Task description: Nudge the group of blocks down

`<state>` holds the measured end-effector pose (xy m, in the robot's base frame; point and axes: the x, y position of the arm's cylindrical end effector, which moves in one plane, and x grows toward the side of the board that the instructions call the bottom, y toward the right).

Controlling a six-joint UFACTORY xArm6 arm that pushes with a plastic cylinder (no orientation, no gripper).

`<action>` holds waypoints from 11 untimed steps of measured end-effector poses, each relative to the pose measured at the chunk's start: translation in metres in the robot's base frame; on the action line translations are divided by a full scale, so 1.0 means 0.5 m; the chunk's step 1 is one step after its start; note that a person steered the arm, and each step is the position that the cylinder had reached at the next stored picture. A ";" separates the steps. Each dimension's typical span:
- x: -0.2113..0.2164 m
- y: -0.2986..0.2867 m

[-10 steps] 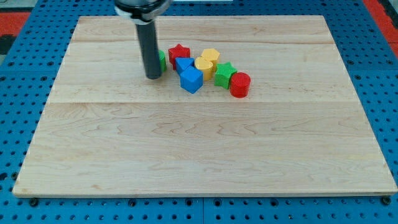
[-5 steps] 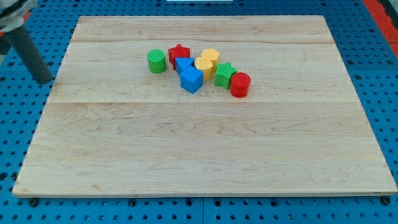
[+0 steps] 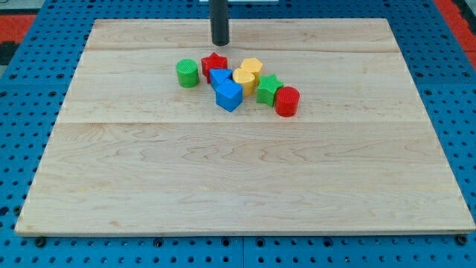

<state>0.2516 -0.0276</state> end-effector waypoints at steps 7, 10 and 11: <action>0.007 0.153; 0.171 -0.250; 0.180 -0.242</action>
